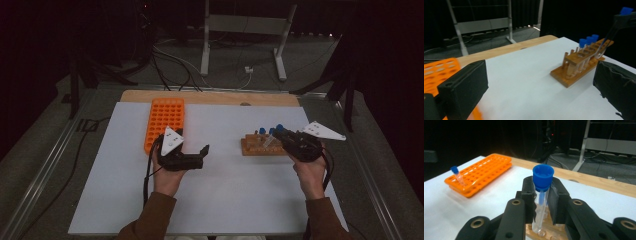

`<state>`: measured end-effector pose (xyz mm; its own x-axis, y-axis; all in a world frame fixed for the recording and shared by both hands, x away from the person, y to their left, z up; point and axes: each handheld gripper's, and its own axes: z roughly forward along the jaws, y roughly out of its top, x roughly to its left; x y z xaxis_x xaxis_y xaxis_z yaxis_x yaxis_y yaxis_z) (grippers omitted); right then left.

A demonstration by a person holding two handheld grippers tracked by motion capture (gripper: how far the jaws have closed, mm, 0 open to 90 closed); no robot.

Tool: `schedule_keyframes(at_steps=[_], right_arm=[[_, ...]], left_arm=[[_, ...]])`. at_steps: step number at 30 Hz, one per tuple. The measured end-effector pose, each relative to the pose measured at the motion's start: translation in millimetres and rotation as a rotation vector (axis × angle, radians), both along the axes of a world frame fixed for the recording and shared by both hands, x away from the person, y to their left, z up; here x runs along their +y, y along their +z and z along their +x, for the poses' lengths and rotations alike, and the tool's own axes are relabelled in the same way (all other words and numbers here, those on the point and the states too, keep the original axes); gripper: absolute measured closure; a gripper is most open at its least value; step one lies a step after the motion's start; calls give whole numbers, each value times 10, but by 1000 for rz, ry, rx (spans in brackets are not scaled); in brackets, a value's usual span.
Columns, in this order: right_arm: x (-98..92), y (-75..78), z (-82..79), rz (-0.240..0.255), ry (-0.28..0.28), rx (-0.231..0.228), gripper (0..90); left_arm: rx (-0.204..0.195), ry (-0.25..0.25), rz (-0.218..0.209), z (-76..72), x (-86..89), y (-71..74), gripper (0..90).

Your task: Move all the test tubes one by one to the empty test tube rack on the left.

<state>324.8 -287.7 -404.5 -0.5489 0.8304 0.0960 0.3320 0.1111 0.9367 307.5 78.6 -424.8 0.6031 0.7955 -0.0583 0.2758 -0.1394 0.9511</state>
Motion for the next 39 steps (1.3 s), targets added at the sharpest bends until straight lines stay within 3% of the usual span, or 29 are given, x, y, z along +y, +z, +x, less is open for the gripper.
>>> schedule_keyframes(at_steps=[12, 19, 26, 39], right_arm=[[288, -59, -20, -13, 87, 30, 771], [417, -58, -52, -24, 129, 33, 771], [465, -40, -75, -23, 149, 33, 771], [568, -69, -89, -41, 194, 50, 771]], left_arm=[[26, -66, 26, 122, -462, -91, 17], [37, -133, 52, 130, -710, -153, 88], [16, -183, 85, 126, -927, -210, 293], [-13, -266, 61, 110, -1099, -208, 655]])
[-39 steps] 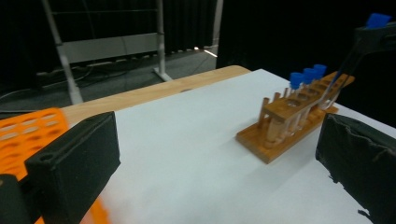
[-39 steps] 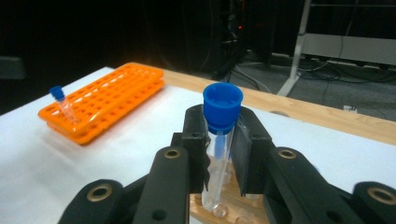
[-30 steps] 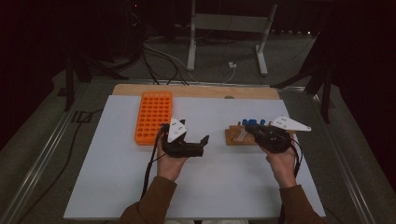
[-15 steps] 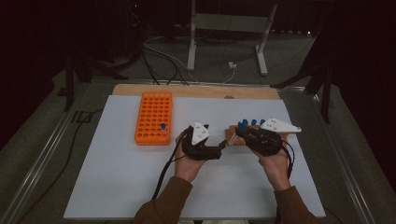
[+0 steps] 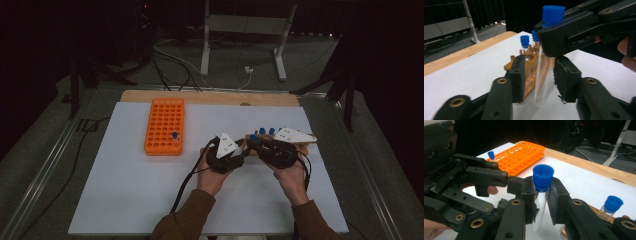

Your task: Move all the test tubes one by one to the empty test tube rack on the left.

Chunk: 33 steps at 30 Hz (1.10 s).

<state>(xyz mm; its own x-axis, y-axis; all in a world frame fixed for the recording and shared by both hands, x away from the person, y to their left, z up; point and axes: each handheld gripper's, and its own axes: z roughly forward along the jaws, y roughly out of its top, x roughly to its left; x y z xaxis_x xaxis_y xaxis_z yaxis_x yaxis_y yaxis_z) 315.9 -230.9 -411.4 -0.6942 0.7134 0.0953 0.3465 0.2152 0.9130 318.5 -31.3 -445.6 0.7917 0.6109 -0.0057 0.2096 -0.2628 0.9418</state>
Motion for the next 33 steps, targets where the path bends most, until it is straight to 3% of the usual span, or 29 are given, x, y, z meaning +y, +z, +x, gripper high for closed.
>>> schedule_keyframes(at_steps=[5, 9, 16, 23, 33], right_arm=[[23, -14, 2, 9, 15, 10, 771], [15, -21, 7, 19, 19, 14, 744], [-60, 33, 14, 58, -24, -4, 441], [-142, 52, 26, 50, -90, -33, 161], [-336, 54, 71, 55, -158, -33, 37]], left_arm=[[-6, -19, 12, 0, -10, -10, 768], [-10, -20, 16, -1, -5, -8, 780], [7, 18, 24, 48, 54, -7, 781], [12, 53, 6, 86, 160, 34, 781], [15, 76, -12, 62, 319, 73, 781]])
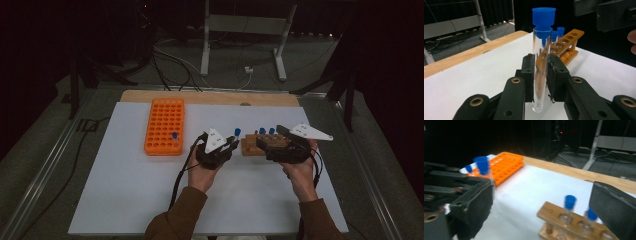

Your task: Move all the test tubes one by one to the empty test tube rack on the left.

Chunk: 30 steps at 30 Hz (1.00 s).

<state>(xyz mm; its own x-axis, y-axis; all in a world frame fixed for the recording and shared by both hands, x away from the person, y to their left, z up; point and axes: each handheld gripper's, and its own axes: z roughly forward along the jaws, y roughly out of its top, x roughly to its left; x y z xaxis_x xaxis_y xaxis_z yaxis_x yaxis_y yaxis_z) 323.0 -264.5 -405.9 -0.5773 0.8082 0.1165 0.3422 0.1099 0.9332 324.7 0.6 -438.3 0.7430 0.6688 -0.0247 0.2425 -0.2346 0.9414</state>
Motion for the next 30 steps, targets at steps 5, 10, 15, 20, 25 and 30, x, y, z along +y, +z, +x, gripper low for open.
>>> schedule_keyframes(at_steps=[5, 10, 15, 20, 25, 30], right_arm=[[-106, -9, 24, 12, -29, 7, 13], [-155, -6, 31, 22, -41, 8, 10], [-191, 2, 33, 30, -47, 8, 11], [-230, 9, 33, 40, -56, 5, 11], [-246, 1, 37, 44, -60, 8, 11], [-266, 12, 32, 48, -65, 2, 11]], left_arm=[[-3, 14, -19, -12, 111, 24, 780], [-3, 35, -34, -25, 232, 32, 780], [3, 57, -37, -40, 361, 16, 780], [7, 74, -34, -69, 486, 2, 780], [5, 93, -33, -109, 619, 1, 780], [6, 115, -27, -146, 762, -26, 780]])
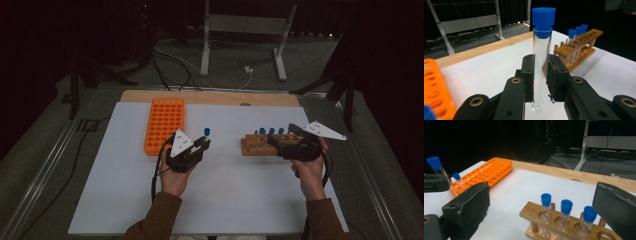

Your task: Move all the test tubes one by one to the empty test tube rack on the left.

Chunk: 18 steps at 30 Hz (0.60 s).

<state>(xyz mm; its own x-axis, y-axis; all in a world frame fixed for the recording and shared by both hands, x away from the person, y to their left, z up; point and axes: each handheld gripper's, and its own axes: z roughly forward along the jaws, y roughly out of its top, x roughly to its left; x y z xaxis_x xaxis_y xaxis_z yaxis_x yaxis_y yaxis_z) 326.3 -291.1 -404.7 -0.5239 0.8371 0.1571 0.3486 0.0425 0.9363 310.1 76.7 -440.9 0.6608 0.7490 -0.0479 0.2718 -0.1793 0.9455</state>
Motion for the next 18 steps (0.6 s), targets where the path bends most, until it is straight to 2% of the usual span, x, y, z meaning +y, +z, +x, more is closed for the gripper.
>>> schedule_keyframes(at_steps=[13, 18], right_arm=[[-27, -1, -5, 9, -6, 4, 11], [-1, -4, -7, -2, 1, 4, 11]], left_arm=[[4, 73, -20, -58, 363, -31, 779], [1, 99, -24, -73, 466, -35, 779]])
